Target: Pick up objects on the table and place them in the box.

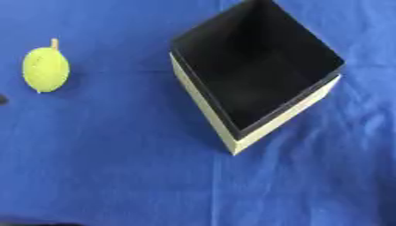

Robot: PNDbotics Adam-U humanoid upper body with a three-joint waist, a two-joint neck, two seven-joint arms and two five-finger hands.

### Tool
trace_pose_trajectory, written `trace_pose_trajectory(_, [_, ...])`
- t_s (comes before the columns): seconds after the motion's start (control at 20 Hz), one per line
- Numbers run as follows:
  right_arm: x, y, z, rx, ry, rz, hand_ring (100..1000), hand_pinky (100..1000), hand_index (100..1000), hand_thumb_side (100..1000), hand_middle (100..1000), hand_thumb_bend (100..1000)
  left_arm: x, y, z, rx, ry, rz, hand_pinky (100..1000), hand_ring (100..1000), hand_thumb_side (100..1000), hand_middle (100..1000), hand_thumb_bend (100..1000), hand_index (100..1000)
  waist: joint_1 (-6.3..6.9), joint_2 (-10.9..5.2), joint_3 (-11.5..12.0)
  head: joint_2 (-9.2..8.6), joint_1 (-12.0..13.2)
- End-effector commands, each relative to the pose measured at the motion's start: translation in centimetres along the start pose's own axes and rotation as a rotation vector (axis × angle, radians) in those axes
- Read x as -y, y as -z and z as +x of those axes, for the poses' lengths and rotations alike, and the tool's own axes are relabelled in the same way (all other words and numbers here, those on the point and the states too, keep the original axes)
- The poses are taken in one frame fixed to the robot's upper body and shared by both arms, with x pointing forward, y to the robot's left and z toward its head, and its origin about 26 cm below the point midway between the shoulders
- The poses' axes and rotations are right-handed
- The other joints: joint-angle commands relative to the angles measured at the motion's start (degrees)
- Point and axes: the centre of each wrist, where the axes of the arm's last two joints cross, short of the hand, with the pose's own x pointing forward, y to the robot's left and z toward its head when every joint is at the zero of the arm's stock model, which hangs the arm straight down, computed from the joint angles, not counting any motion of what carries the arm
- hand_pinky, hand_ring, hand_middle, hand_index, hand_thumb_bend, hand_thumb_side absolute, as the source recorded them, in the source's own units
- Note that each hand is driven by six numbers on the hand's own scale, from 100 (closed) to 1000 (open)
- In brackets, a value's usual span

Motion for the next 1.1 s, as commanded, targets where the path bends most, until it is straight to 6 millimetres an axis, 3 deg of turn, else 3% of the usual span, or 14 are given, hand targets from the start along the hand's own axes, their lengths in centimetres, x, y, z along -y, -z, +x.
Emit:
trace_pose_trajectory(0.05, [0.4, 0.5, 0.4, 0.026, -0.002, -0.002, 687, 764, 802, 354, 549, 100, -0.9, 0.3, 0.6, 0.011, 0.022, 0.003, 805, 860, 116, 839, 736, 923, 0.66, -10.29, 0.0, -0.17, 0.3])
trace_pose_trajectory(1.1, [0.1, 0.5, 0.5, 0.027, 0.019, 0.0, 688, 765, 802, 359, 548, 100, 0.7, 4.3, 2.3, 0.021, 0.018, -0.069, 816, 864, 107, 837, 729, 923, 0.34, -10.18, -0.6, -0.47, 0.8])
